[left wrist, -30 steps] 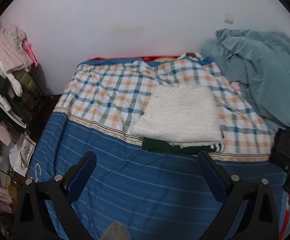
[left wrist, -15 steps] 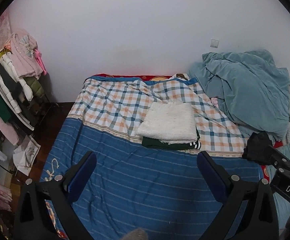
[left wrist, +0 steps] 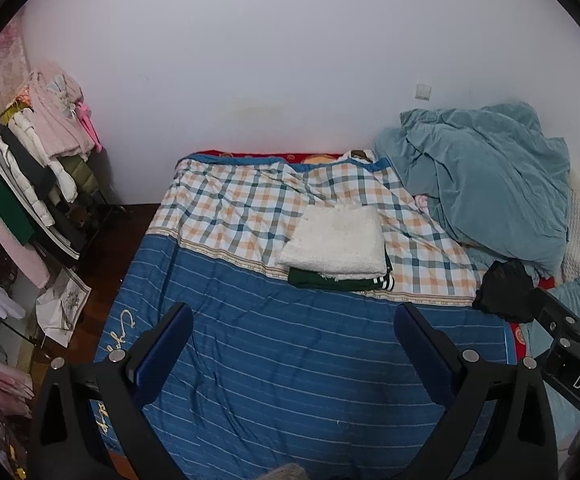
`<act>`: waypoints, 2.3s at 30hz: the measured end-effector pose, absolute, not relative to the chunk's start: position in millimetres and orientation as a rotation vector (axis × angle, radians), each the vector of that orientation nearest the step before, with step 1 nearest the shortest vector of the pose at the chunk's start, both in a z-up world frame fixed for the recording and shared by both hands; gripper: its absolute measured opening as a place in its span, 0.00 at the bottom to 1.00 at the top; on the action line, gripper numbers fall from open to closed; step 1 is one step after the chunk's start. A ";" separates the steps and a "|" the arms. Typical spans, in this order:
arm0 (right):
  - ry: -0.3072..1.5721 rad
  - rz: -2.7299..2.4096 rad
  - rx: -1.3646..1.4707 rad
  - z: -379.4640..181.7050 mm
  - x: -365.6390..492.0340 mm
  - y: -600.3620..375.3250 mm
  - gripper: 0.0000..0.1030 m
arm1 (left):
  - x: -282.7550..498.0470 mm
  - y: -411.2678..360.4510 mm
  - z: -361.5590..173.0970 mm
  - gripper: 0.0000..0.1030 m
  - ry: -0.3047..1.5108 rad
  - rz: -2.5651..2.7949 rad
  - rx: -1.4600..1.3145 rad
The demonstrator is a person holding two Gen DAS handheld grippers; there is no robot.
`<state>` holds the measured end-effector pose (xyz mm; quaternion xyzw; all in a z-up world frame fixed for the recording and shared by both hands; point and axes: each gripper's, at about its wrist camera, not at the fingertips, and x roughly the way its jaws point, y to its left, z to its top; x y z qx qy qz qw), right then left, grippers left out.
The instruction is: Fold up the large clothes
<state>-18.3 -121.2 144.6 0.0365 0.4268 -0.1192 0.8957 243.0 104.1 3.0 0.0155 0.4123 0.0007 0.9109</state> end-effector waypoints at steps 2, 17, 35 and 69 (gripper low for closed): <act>0.881 -0.243 0.076 147.3 -20.2 -123.1 0.90 | 240.2 105.3 5.9 1.00 0.845 0.002 0.029; 0.877 -0.219 0.078 160.5 -24.0 -123.6 0.90 | 231.0 105.2 14.0 1.00 0.818 0.014 0.025; 0.859 -0.204 0.095 164.8 -27.1 -120.8 0.90 | 225.4 112.8 28.7 1.00 0.765 0.038 0.014; 0.826 -0.191 0.093 174.5 -12.6 -118.5 0.93 | 228.8 120.6 41.3 1.00 0.725 0.045 0.027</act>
